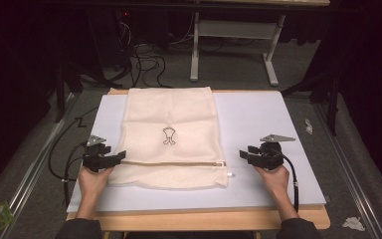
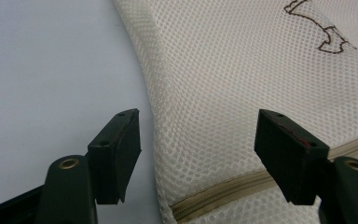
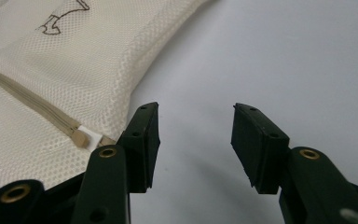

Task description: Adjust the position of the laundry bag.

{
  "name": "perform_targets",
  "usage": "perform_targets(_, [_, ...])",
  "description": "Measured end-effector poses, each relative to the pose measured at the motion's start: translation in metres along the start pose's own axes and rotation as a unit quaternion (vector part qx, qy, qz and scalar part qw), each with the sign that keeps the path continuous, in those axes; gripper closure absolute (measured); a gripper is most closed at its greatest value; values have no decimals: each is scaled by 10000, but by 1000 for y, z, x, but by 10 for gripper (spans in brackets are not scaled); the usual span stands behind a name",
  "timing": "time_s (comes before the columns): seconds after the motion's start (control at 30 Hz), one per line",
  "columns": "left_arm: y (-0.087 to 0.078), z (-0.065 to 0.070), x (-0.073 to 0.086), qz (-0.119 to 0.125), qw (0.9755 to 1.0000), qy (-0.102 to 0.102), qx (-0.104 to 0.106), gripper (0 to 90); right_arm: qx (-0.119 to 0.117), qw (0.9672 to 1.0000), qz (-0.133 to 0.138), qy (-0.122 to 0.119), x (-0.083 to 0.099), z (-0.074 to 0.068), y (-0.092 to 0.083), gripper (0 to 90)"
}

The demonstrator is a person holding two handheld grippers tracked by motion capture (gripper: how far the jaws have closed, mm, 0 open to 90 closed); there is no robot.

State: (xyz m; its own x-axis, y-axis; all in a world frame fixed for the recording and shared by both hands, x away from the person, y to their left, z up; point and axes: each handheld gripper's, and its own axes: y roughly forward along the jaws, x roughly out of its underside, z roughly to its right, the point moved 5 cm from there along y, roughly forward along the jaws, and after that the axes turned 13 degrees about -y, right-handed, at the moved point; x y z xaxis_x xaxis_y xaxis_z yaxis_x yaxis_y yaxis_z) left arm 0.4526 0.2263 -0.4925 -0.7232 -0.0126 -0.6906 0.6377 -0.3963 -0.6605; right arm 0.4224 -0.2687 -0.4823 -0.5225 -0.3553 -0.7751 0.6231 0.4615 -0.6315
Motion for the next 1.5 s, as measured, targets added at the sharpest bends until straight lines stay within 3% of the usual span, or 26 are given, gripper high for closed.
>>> perform_targets(0.17, [3,6,0,-69,9999,104,-36,315,-120,9997,-193,-91,-6,-8,10,524])
perform_targets(0.63, [9,0,-4,-206,9997,-53,-155,311,-501,9974,-412,-305,-25,-36,37,513])
perform_targets(0.77, [10,-1,-6,-141,9996,-64,-242,344,-598,9966,-519,-222,-25,-38,45,512])
perform_targets(0.9, [14,1,-7,-224,9995,-57,-224,384,-691,9957,-588,-176,-26,-42,51,514])
perform_targets(1.13, [22,-3,-7,-412,9984,-243,-292,411,-715,9948,-697,-195,-31,-46,58,526])
perform_targets(1.2, [24,-2,-7,-457,9984,-256,-205,426,-682,9947,-740,-211,-32,-47,60,545])
perform_targets(1.33, [26,-2,-6,-541,9980,-251,-228,451,-675,9937,-853,-282,-33,-48,63,610])
perform_targets(1.5, [26,-5,-6,-582,9976,-234,-300,566,-680,9924,-953,-370,-33,-49,65,727])
